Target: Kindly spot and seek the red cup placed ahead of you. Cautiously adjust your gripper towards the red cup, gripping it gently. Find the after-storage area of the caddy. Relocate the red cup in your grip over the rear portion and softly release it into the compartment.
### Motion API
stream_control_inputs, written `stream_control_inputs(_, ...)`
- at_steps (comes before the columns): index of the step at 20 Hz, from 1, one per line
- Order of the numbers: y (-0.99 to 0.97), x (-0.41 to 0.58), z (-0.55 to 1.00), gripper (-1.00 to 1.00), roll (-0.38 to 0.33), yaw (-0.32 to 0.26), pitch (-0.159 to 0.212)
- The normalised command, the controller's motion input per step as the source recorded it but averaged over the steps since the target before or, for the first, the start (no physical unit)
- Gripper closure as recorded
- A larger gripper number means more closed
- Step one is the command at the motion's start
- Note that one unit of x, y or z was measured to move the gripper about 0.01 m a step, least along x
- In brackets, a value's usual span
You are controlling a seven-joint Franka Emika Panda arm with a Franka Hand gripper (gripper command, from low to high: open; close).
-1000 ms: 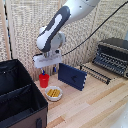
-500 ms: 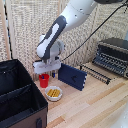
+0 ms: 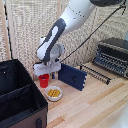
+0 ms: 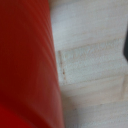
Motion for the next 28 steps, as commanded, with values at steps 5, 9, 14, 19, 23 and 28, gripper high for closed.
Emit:
stream_control_inputs(5,0.14,0.037,0.0,1.0,0.0,-0.138,-0.06)
stream_control_inputs(9,0.25,0.059,0.0,1.0,0.0,-0.163,-0.027)
stream_control_inputs(14,0.33,0.0,0.17,1.0,-0.002,-0.165,-0.016)
stream_control_inputs(19,0.03,0.106,0.79,1.0,0.009,-0.12,0.127)
stream_control_inputs(23,0.0,0.176,0.88,1.0,0.0,-0.081,0.148)
stream_control_inputs(28,0.0,0.213,0.85,1.0,0.0,-0.072,0.164)
